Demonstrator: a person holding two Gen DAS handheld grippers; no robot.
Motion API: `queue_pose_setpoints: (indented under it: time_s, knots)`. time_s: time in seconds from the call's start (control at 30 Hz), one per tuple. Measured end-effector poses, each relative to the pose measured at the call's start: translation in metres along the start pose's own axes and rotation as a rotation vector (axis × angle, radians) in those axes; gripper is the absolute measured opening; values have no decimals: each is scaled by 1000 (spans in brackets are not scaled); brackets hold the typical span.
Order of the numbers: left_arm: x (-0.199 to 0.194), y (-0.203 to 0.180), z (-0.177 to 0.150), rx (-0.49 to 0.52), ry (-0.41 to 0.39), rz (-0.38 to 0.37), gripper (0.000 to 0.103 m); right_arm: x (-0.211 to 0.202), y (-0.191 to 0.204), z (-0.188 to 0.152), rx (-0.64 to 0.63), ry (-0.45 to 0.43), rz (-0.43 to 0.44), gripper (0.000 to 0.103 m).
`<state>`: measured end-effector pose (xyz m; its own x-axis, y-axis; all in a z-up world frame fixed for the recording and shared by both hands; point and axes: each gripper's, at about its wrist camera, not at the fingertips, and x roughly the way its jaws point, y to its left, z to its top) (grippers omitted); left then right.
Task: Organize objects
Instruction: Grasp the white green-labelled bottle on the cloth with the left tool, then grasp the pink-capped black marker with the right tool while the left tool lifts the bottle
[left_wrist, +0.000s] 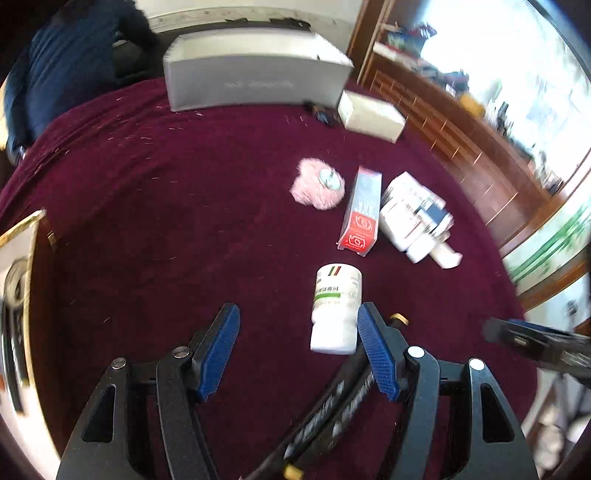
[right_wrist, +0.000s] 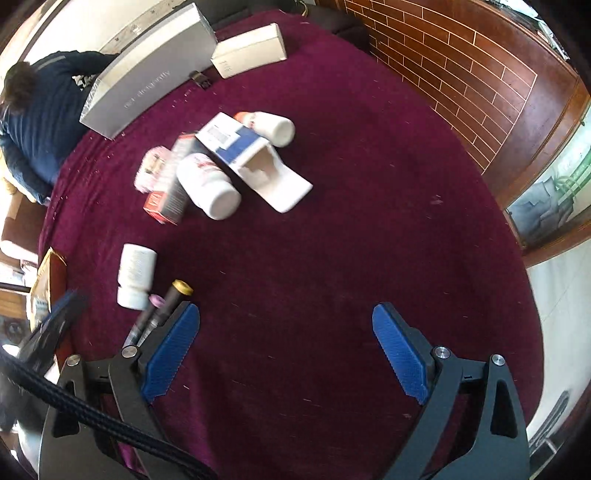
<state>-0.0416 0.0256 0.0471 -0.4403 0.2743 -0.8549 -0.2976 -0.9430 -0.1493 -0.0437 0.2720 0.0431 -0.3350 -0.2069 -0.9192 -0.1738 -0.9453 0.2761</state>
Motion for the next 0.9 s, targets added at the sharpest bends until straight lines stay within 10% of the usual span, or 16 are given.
queue_pose_setpoints:
  time_s: [0.13, 0.23, 0.53, 0.77, 0.9]
  knots:
    - [32, -20, -1, 63, 41, 42, 58, -5, -13, -3, -7, -4, 2, 96]
    - [33, -29, -1, 95, 29, 56, 28, -5, -18, -3, -9, -5, 2, 96]
    - [-27, 22, -11, -105, -20, -20, 28, 13, 19, -7, -87, 88, 172, 96]
    - [-78, 68, -38, -215, -87, 26, 28, 35, 61, 0, 60, 327, 726, 96]
    - [-91, 87, -54, -262, -100, 44, 28, 62, 91, 3, 77, 399, 734, 96]
